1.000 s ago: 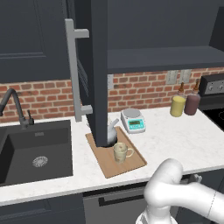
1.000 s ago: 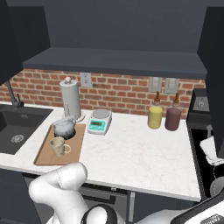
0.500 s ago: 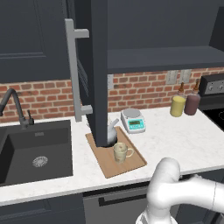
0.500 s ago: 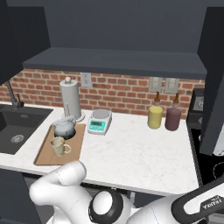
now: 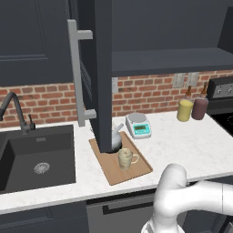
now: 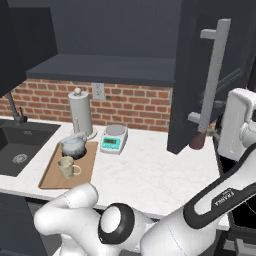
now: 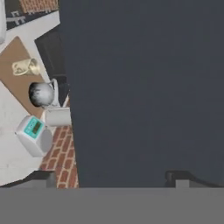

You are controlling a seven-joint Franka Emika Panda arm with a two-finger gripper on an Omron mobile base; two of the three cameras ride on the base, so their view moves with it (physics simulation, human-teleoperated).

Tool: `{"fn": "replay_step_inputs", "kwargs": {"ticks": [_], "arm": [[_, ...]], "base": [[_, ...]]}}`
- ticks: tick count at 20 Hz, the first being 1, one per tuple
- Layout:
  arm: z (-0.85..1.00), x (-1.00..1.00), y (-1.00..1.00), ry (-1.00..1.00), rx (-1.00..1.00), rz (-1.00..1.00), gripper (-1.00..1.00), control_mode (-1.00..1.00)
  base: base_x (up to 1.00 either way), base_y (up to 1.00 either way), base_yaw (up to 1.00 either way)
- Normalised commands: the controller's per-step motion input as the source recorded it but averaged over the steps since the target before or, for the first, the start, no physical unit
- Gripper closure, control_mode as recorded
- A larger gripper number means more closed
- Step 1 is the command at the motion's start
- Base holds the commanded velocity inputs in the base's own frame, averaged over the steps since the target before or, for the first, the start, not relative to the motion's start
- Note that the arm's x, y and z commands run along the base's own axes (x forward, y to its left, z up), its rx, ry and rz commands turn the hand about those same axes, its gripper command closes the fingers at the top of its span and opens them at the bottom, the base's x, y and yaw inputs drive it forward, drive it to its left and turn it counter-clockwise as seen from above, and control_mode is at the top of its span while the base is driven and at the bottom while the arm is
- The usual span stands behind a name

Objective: Pick the kettle from the counter and place it on the tray. Then pick the mug from the cabinet and place it on the tray. Then close the cabinet doors.

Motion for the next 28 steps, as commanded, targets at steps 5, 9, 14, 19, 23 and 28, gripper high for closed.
{"fn": "replay_step_inputs", "kwargs": {"ticks": [5, 9, 14, 19, 23, 28], "arm": [[0.00, 0.37, 1.00, 0.08, -0.25, -0.11, -1.00, -1.00], [0.00, 0.51, 0.94, 0.02, -0.18, -0.12, -1.00, -1.00], [-0.03, 0.66, 0.75, 0.00, -0.12, -0.13, -1.00, -1.00], [-0.15, 0.79, 0.42, -0.01, -0.08, -0.15, -1.00, -1.00], [-0.27, 0.85, 0.30, -0.07, -0.06, -0.15, -1.00, -1.00], [-0.22, 0.87, 0.21, -0.06, -0.04, -0.17, -1.00, -1.00]], "base": [[0.00, 0.00, 0.00], [0.00, 0.00, 0.00], [0.00, 0.00, 0.00], [0.00, 0.00, 0.00], [0.00, 0.00, 0.00], [0.00, 0.00, 0.00]]}}
